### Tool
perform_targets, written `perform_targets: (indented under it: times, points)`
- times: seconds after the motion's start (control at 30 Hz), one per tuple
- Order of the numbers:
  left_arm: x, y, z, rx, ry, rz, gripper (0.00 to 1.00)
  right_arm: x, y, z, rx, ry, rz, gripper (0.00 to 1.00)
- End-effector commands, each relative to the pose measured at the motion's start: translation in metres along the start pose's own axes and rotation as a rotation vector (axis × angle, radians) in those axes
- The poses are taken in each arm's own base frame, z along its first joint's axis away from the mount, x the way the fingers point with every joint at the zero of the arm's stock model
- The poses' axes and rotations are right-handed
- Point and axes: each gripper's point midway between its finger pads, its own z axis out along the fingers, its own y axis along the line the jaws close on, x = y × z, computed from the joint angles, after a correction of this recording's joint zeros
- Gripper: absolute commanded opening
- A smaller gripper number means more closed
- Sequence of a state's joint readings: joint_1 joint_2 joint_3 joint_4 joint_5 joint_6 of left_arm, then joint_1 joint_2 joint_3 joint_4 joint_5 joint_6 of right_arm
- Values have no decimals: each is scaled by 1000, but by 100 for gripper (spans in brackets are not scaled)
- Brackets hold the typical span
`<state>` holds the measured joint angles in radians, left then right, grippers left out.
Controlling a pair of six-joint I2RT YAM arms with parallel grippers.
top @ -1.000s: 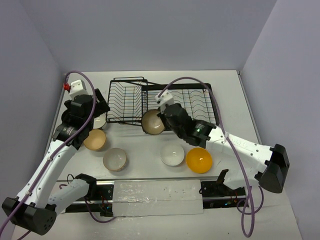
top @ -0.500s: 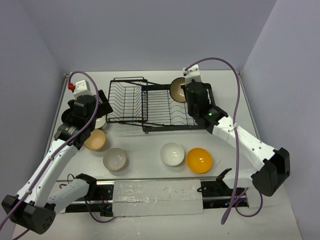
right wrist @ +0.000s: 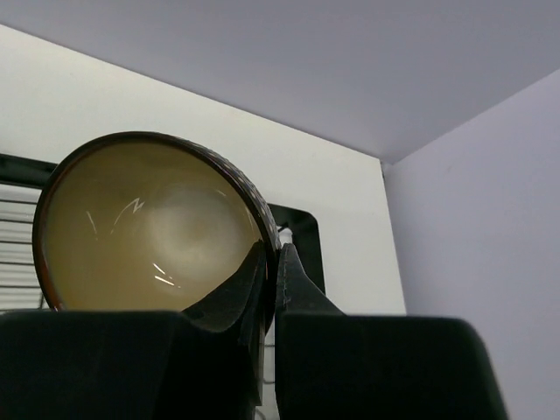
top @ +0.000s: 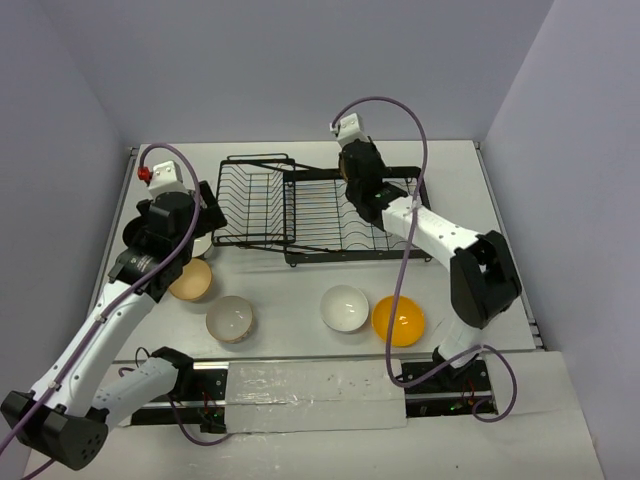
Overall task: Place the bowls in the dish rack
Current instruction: Place the bowl in the dish rack.
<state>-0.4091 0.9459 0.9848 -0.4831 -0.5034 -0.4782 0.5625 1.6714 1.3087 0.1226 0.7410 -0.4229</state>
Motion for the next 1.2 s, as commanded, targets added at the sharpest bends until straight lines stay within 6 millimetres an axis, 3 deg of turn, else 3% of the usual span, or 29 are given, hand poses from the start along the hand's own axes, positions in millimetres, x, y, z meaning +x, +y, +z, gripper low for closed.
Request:
perform_targets:
  times: [0.0, 0.2, 0.47, 0.67, 0.83, 0.87, 0.93, 0.97, 1.17]
  points:
    - [-6, 0, -3, 2, -30, 16, 99, -48, -41, 11, 147, -128, 63, 0]
    - [-3, -5, -4, 22, -25, 30, 99, -34, -27, 29, 187, -144, -59, 0]
    - [2, -9, -2, 33, -11, 43, 99, -11, 21, 51, 52, -112, -117, 0]
    - [4, -8, 0, 27, -6, 51, 99, 0, 59, 46, -168, -71, -5, 0]
    - [6, -9, 2, 25, 2, 56, 99, 12, 77, 42, -286, -18, 54, 0]
    - [7, -9, 3, 24, 6, 59, 99, 8, 78, 45, -321, -20, 72, 0]
    - [8, -8, 4, 19, 10, 62, 99, 23, 86, 45, -389, 63, 97, 0]
    - [8, -8, 4, 16, 9, 62, 99, 19, 82, 51, -420, 66, 136, 0]
    - [11, -9, 7, 13, 19, 69, 99, 35, 69, 65, -433, 122, 222, 0]
